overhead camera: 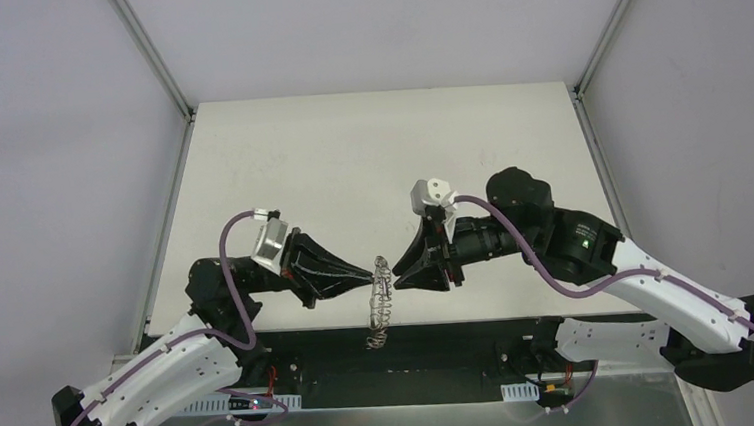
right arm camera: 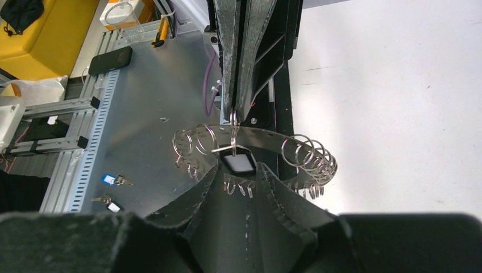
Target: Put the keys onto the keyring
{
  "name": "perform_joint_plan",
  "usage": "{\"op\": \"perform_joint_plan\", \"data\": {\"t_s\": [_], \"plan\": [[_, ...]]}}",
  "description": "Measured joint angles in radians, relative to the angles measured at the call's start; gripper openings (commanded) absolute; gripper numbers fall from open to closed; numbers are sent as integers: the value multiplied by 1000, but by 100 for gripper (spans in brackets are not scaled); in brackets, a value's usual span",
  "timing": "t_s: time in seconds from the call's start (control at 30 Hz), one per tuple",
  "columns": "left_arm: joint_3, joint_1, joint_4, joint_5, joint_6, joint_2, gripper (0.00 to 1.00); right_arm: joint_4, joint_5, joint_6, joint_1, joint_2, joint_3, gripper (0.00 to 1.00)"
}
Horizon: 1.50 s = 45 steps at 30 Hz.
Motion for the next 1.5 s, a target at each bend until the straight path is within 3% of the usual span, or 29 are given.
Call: {"op": "perform_joint_plan", "data": {"t_s": [0.73, 1.2, 1.3, 1.5], "plan": [[-143, 0, 365, -110, -3, -54, 0, 29, -36, -91, 39, 110, 160, 26], [-172, 0, 439, -128, -5, -62, 0, 40, -10, -101, 85, 161, 214, 23], [-172, 0, 444, -128, -5, -65, 0, 35, 2, -108, 91, 170, 219, 19], [-172, 0, 444, -128, -5, -71, 0, 25, 20, -124, 101, 179, 225, 3]]}}
